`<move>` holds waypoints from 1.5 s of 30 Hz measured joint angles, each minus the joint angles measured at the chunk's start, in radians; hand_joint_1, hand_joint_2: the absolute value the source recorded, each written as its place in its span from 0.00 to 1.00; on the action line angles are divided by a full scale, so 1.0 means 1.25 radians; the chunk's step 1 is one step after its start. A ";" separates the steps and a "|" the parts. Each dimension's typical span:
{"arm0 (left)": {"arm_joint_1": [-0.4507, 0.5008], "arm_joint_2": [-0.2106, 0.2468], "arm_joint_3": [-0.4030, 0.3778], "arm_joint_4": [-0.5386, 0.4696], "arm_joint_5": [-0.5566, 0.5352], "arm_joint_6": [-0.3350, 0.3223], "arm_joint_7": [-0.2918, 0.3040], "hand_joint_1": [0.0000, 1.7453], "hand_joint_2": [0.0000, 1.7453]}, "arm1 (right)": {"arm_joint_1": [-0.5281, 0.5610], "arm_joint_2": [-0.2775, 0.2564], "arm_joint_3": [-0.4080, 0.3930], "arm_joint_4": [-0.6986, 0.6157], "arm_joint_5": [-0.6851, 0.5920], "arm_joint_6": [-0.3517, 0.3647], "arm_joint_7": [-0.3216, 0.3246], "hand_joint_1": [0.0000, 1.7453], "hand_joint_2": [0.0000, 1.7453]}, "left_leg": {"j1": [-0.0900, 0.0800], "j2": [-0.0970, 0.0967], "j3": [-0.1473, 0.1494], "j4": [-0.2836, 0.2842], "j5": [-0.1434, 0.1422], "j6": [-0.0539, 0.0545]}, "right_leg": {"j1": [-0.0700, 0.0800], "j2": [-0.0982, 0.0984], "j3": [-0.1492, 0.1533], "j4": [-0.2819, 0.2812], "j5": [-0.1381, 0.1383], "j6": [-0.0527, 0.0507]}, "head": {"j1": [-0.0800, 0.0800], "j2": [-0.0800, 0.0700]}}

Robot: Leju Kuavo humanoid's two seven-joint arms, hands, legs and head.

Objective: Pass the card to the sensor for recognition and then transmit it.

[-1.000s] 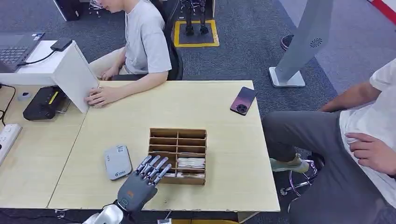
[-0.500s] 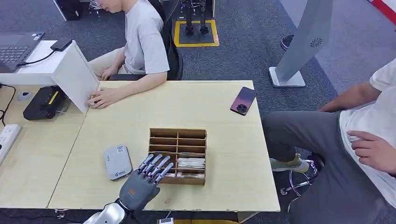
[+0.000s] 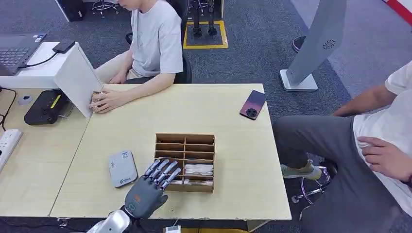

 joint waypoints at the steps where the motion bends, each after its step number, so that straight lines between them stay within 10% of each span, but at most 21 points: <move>1: 0.000 0.000 0.000 0.000 0.000 -0.001 0.000 0.00 1.00 | 0.000 0.000 0.000 0.000 0.000 0.000 0.000 0.00 1.00 | 0.000 0.000 0.000 0.000 0.000 0.000 | 0.000 0.000 0.000 0.000 0.000 0.000 | 0.000 0.000; 44: -0.006 -0.002 0.002 0.001 0.025 -0.011 -0.008 0.00 1.00 | 0.000 0.000 0.018 0.000 -0.008 -0.001 0.001 0.00 1.00 | 0.000 0.000 0.000 0.000 0.000 0.000 | 0.000 0.000 0.000 0.000 0.000 0.000 | 0.000 0.000; 45: -0.006 -0.002 0.002 0.001 0.026 -0.011 -0.008 1.00 1.00 | 0.000 0.000 0.019 0.000 -0.008 -0.001 0.001 0.00 1.00 | 0.000 0.000 0.000 0.000 0.000 0.000 | 0.000 0.000 0.000 0.000 0.000 0.000 | 0.000 0.000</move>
